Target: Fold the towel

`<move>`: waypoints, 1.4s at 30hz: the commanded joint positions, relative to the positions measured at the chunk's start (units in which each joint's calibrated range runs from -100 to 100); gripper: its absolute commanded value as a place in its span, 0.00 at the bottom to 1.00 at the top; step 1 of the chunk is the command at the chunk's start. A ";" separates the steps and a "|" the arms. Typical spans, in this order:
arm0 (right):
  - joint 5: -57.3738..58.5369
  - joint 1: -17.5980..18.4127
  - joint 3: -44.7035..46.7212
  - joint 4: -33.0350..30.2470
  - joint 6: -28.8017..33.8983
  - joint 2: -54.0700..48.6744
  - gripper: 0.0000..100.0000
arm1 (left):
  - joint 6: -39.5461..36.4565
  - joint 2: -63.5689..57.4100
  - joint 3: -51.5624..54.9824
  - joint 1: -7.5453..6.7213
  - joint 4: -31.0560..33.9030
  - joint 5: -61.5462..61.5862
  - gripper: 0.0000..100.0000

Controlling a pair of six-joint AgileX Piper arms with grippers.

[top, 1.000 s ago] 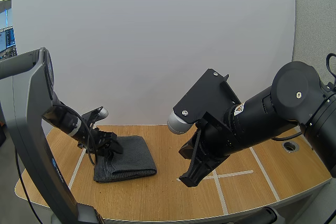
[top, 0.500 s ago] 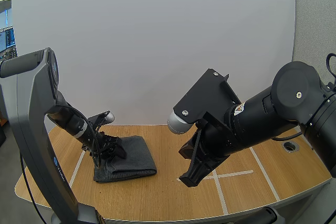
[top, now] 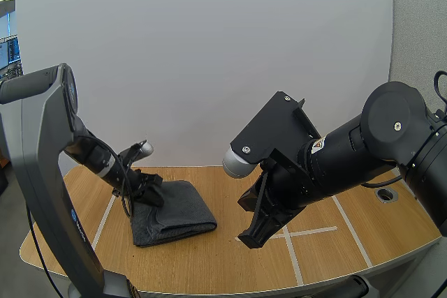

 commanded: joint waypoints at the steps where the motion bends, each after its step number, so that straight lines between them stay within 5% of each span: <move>1: 0.00 0.09 0.16 0.01 0.36 -0.65 0.00 | -1.49 -5.67 -2.45 -0.02 -1.42 8.51 0.00; 13: 0.00 0.09 0.16 0.46 0.36 -0.65 0.00 | -1.39 -8.77 -2.72 4.37 2.02 8.51 0.00; 36: 0.00 0.09 0.16 1.16 0.36 -0.65 0.00 | 0.39 2.33 -2.60 4.44 5.10 -0.52 0.00; 39: 0.00 0.09 0.16 1.15 0.49 -0.65 0.00 | 0.39 2.33 -2.60 4.44 4.95 -0.86 0.10; 42: 0.00 0.09 0.16 1.15 0.49 -0.65 0.00 | 0.39 2.33 -2.60 4.44 4.71 0.02 0.39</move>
